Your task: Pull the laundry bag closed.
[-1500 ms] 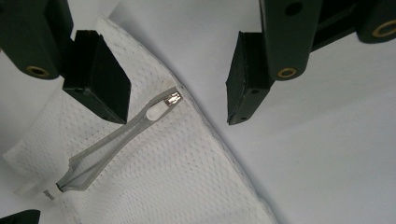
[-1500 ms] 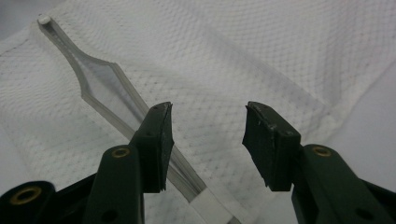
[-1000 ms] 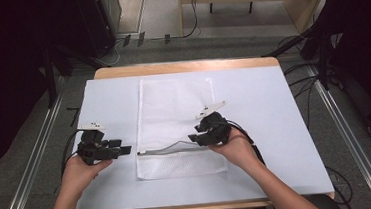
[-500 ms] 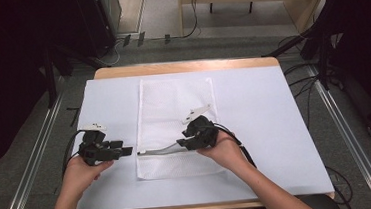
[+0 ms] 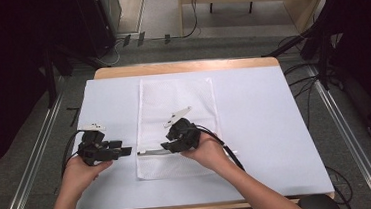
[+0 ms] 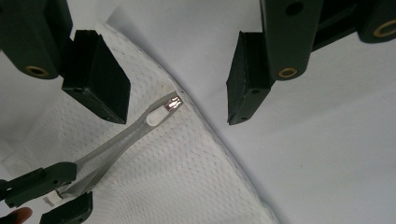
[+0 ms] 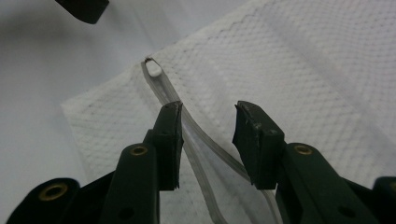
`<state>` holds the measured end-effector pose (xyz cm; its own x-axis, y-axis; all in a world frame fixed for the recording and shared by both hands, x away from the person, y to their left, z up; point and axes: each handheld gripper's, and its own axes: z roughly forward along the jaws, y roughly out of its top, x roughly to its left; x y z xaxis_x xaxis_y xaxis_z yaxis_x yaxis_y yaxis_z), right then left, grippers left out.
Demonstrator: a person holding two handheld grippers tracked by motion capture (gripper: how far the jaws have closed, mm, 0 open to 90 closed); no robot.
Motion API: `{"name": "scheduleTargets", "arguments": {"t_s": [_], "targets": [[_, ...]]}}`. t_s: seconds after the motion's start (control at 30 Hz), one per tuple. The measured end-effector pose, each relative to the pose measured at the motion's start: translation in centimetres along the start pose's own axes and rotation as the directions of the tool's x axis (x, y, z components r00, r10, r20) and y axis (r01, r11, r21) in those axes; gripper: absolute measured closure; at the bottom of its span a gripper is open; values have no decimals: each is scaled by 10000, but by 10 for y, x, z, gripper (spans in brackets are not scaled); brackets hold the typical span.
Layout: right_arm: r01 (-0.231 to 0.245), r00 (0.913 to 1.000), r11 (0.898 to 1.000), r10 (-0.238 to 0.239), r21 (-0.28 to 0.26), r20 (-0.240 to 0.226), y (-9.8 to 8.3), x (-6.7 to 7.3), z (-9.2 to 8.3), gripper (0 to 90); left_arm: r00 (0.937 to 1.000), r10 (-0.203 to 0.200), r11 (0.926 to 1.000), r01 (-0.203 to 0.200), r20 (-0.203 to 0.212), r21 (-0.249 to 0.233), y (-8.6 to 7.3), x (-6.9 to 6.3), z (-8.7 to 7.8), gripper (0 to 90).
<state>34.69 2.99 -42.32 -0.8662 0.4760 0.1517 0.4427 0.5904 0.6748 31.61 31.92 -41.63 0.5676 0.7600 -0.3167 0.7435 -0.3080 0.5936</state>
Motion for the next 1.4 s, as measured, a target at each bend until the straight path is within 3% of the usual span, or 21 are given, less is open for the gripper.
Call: {"name": "scheduleTargets", "arguments": {"t_s": [0.23,0.6,1.0,1.4], "targets": [[174,9994,9998,-175,-14,-301,8,5,13,667,9999,71,10000,-71,-126,-15,-1,1,2,402],[-32,9946,9995,63,301,-1037,15,13,44,774,9997,-196,9998,197,-147,10,-3,7,3,419],[-204,9890,9945,351,1028,-1436,17,20,68,759,9995,-248,9997,249,-210,38,-5,11,1,418],[-332,9846,9945,496,988,-1677,25,22,78,782,9995,-261,9996,263,-188,74,-6,13,1,419]]}}
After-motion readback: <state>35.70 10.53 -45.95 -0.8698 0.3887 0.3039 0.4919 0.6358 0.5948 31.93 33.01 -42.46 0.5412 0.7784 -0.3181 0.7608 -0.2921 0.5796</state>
